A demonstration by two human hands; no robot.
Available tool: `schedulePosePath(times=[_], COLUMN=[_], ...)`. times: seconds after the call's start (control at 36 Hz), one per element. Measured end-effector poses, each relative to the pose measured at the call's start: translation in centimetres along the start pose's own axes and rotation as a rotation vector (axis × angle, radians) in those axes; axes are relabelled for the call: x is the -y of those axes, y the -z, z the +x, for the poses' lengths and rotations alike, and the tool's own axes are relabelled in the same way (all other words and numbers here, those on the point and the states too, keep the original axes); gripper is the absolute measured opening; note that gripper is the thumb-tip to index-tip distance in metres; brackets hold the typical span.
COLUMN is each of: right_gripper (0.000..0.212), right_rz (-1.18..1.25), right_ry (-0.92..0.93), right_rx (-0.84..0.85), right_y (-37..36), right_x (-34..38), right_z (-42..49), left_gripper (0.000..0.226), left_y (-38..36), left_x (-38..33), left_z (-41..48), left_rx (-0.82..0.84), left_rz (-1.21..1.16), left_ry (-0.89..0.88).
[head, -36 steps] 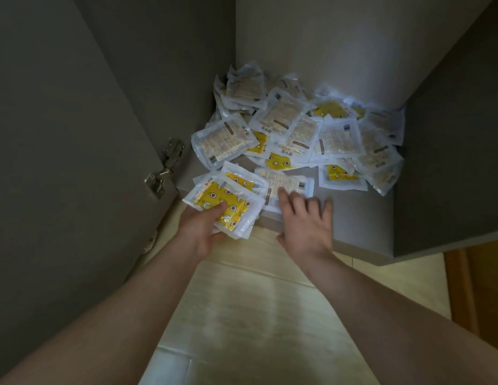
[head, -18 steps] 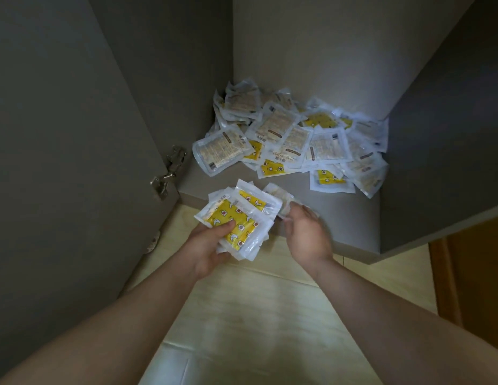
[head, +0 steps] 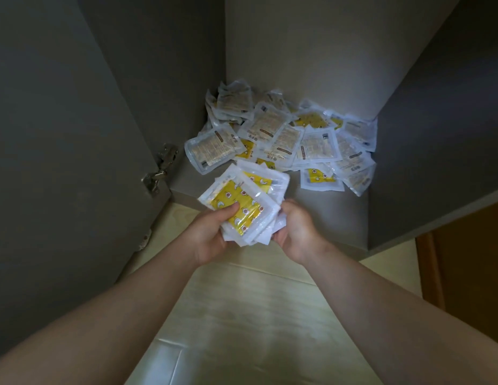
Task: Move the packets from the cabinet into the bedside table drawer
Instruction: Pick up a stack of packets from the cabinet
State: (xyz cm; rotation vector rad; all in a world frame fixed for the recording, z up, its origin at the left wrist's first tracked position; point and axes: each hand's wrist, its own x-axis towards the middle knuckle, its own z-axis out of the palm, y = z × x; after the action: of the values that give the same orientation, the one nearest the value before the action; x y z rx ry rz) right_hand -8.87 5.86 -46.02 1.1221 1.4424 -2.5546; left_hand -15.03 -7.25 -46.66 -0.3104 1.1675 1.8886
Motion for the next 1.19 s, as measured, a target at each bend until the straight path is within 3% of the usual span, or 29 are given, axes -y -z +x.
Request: schedulePosePath(times=[0.06, 0.17, 0.25, 0.33, 0.42, 0.56, 0.83, 0.97, 1.19], right_gripper=[0.025, 0.053, 0.046, 0.018, 0.025, 0.028, 0.029, 0.027, 0.029], right_rz=[-0.064, 0.001, 0.085, 0.015, -0.025, -0.031, -0.121, -0.166, -0.3], right_ry=[-0.012, -0.034, -0.016, 0.043, 0.007, -0.117, -0.113, -0.055, -0.002], right_rx=[-0.006, 0.014, 0.005, -0.099, -0.219, -0.261, -0.17, -0.06, 0.181], right_y=[-0.1, -0.2, -0.8, -1.8, -2.6, -4.5, -12.1, -15.4, -21.0], right_x=[-0.4, -0.3, 0.0, -0.8, -1.3, 0.5, 16.0, 24.6, 34.3], right_z=[0.1, 0.6, -0.3, -2.5, -6.0, -13.8, -29.4, -35.7, -45.8], left_gripper=[0.015, 0.017, 0.016, 0.025, 0.033, 0.033, 0.018, 0.025, 0.013], left_y=[-0.9, -1.7, -2.4, -3.1, -3.6, -5.6, -16.3, -22.3, -29.2], left_x=[0.1, 0.5, 0.6, 0.9, 1.2, -0.7, -12.4, -18.0, -25.1], left_z=[0.1, 1.0, 0.5, -2.1, -5.8, -14.2, -30.7, -38.0, -50.4], left_rx=[0.003, -0.156, -0.252, -0.296, -0.368, -0.424, -0.465, -0.505, -0.63], left_rz=[0.04, 0.239, 0.297, 0.315, 0.371, 0.394, 0.319, 0.236, 0.13], left_ry=[-0.021, -0.134, -0.187, -0.192, -0.153, -0.05, -0.062, -0.2, -0.394])
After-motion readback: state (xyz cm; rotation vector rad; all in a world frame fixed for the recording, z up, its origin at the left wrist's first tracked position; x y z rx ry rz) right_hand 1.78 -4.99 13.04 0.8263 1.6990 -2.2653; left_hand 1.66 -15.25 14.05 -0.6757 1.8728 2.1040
